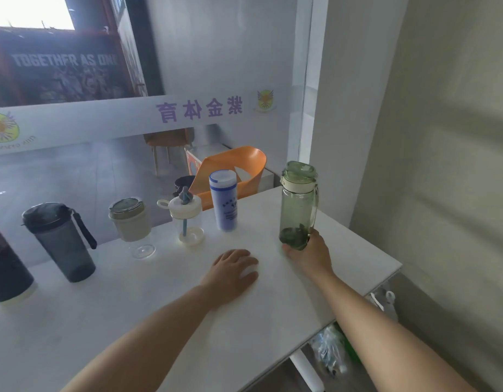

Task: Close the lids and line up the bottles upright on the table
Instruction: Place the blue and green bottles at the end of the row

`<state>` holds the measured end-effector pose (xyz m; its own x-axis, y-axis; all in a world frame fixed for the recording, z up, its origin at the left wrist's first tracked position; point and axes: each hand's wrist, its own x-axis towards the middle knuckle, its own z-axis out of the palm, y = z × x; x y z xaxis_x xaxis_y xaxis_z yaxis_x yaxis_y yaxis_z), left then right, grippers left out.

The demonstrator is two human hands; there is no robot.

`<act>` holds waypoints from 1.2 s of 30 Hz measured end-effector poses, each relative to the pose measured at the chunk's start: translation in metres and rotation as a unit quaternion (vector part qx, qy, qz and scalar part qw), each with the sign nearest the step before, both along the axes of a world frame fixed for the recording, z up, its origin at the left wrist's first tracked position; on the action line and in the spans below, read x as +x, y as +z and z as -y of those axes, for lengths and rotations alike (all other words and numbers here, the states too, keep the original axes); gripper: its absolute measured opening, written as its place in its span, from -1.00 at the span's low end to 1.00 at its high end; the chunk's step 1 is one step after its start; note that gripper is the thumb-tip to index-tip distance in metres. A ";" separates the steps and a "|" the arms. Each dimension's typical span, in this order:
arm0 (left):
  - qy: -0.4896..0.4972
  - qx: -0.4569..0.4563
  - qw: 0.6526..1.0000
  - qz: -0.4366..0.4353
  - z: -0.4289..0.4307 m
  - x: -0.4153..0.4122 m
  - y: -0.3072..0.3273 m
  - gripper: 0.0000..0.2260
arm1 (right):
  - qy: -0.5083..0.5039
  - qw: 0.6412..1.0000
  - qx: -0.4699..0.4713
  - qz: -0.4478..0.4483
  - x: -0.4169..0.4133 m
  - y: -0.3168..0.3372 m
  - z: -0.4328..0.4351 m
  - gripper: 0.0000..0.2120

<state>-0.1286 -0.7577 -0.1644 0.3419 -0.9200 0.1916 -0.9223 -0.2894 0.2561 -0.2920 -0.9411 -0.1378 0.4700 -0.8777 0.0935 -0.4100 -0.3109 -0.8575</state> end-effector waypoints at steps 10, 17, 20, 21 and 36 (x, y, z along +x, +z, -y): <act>-0.020 0.041 0.999 -0.026 0.029 0.046 0.002 -0.55 | 0.023 0.999 -0.024 0.019 0.073 0.001 0.039 -0.35; -0.042 0.002 0.999 -0.019 0.039 0.057 -0.006 -0.59 | 0.045 0.998 -0.037 0.012 0.121 0.004 0.061 -0.30; -0.047 -0.002 0.999 -0.021 0.039 0.059 -0.005 -0.59 | 0.053 0.998 -0.040 0.003 0.134 0.005 0.067 -0.31; -0.049 -0.005 0.999 -0.019 0.039 0.059 -0.005 -0.59 | 0.055 0.997 -0.045 0.001 0.137 0.005 0.068 -0.31; -0.037 -0.002 0.999 -0.011 0.035 0.053 -0.002 -0.63 | 0.065 0.997 -0.011 -0.037 0.129 0.004 0.055 -0.38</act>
<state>-0.0751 -0.7923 -0.1660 0.2762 -0.9425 0.1884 -0.9357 -0.2189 0.2767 -0.1629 -0.9959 -0.1340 0.5864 -0.8068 0.0728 -0.4274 -0.3845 -0.8182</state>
